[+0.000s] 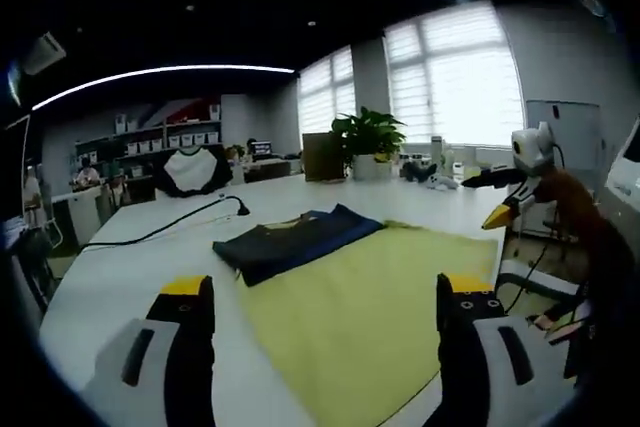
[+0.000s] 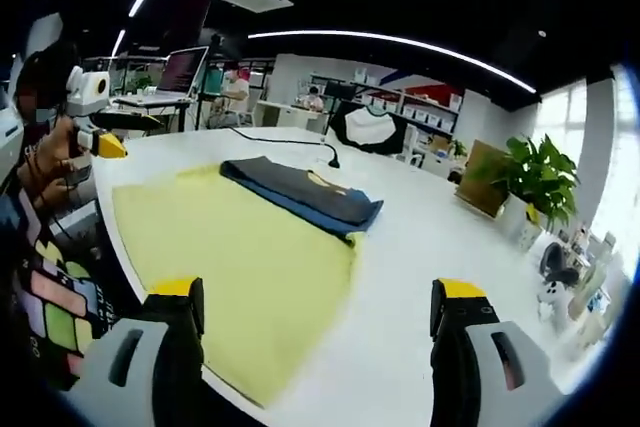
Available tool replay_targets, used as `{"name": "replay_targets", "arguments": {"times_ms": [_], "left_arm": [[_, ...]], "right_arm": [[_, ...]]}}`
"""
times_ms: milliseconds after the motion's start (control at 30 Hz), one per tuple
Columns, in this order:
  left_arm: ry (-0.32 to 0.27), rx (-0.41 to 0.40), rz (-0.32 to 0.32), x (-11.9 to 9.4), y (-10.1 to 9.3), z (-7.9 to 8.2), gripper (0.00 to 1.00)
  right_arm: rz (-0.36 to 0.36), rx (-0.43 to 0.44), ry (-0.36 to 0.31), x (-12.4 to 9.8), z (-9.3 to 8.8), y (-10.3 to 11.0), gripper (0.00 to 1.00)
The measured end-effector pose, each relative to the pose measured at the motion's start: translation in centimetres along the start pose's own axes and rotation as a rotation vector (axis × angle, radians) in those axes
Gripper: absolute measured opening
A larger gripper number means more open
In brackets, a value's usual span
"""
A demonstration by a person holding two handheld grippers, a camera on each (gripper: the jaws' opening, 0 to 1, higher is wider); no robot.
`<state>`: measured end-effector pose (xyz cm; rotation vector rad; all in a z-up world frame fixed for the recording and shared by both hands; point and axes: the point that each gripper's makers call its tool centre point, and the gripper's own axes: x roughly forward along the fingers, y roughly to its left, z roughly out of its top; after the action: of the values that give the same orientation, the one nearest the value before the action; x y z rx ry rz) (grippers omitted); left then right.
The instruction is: Fold the garment on the visible template until the final outline fits inside the template.
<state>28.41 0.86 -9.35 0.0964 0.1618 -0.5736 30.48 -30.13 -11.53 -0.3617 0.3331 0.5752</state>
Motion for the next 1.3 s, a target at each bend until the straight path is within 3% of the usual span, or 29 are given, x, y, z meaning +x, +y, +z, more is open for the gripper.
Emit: {"name": "replay_targets", "arguments": {"times_ms": [233, 433, 567, 667, 733, 967, 1100, 1300], "left_arm": [[0.086, -0.012, -0.011, -0.3, -0.5, -3.7, 0.93], [0.125, -0.035, -0.002, -0.9, -0.3, -5.6, 0.88], [0.136, -0.049, -0.009, -1.3, -0.5, -6.2, 0.85], [0.159, -0.057, -0.022, -1.5, -0.9, -6.9, 0.79], [0.162, -0.058, -0.030, -1.6, -1.0, -7.0, 0.76], [0.166, -0.048, -0.071, -1.9, -1.7, -7.3, 0.61], [0.161, -0.090, -0.099, -2.0, -1.9, -7.6, 0.53], [0.172, -0.088, -0.103, -2.1, -2.0, -7.9, 0.47]], "right_arm": [[0.030, -0.017, 0.054, -0.3, -2.0, 0.8, 0.93], [0.059, -0.026, 0.080, -0.5, -3.4, 1.6, 0.87], [0.098, -0.019, 0.093, -0.4, -4.0, 2.4, 0.81], [0.103, -0.009, 0.063, -0.5, -3.5, 2.2, 0.69], [0.151, -0.011, 0.085, -0.6, -4.0, 3.1, 0.68], [0.191, 0.014, 0.088, -0.4, -4.5, 3.9, 0.58], [0.215, 0.026, 0.110, -0.3, -5.1, 4.5, 0.56], [0.227, 0.040, 0.124, -0.4, -5.5, 4.7, 0.45]]}}
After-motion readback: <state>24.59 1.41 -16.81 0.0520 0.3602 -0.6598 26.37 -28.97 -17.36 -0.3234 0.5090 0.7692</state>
